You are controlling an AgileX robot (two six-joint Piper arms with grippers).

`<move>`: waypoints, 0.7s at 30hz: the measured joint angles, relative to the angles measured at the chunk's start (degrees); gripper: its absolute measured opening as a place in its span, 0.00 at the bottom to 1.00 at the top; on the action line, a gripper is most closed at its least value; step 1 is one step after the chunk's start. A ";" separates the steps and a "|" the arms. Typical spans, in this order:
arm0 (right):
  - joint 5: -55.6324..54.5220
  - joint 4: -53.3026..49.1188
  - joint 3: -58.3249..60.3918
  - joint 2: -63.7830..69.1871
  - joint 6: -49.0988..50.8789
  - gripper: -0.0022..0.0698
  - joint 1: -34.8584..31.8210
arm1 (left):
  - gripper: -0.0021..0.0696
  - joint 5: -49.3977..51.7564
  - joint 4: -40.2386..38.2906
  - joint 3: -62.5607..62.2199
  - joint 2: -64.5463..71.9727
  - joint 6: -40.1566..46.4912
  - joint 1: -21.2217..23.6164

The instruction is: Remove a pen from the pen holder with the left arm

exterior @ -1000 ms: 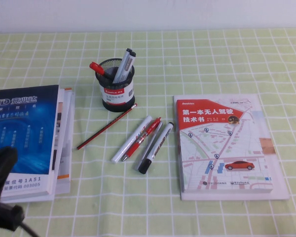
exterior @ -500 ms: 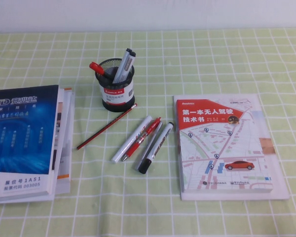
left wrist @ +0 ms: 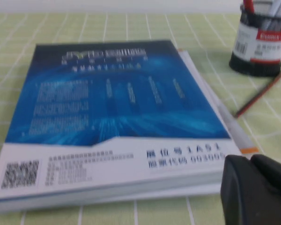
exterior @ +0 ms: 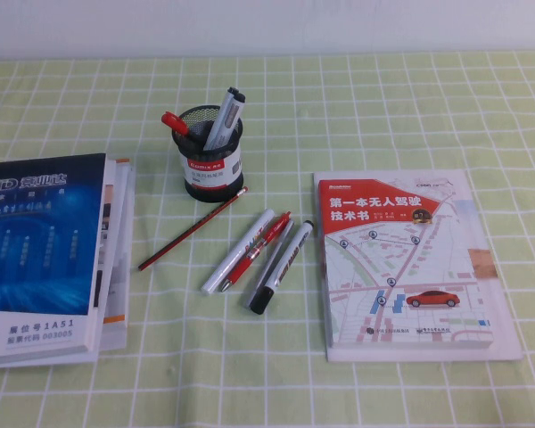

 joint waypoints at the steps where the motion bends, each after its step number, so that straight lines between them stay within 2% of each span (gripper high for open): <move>1: 0.00 0.00 0.00 0.00 0.00 0.01 0.00 | 0.02 1.28 0.13 0.00 0.00 0.00 0.00; 21: 0.00 0.00 0.00 0.00 0.00 0.01 0.00 | 0.02 3.55 0.30 0.04 0.00 0.00 0.00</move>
